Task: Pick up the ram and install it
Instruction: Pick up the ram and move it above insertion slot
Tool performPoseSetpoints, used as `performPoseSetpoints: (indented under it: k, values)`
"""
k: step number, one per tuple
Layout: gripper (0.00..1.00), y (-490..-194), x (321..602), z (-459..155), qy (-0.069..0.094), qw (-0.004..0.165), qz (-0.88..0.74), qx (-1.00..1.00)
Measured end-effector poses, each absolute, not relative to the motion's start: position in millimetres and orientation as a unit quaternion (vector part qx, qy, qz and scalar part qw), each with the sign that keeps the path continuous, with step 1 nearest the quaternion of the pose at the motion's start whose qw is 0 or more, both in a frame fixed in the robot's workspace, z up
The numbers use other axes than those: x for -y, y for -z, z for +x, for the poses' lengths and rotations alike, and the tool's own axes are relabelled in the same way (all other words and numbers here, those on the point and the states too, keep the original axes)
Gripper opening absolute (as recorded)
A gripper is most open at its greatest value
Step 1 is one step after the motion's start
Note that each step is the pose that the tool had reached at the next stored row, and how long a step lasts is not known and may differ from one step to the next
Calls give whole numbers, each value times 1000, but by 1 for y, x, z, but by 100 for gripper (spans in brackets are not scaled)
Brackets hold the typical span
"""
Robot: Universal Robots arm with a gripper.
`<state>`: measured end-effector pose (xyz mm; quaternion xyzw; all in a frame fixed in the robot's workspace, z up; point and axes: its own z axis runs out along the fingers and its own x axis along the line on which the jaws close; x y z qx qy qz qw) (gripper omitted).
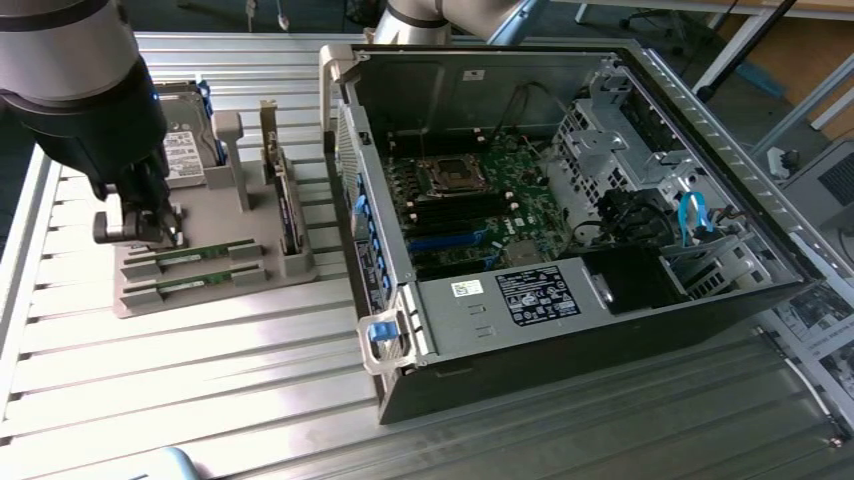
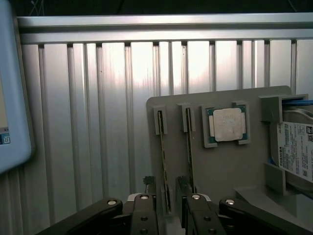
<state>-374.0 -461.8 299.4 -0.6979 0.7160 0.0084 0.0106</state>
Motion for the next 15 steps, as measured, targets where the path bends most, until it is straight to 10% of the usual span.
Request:
performPoseSetpoints:
  k: [15]
  values:
    - [30,-294,462,-374,-8,11,-699,-715]
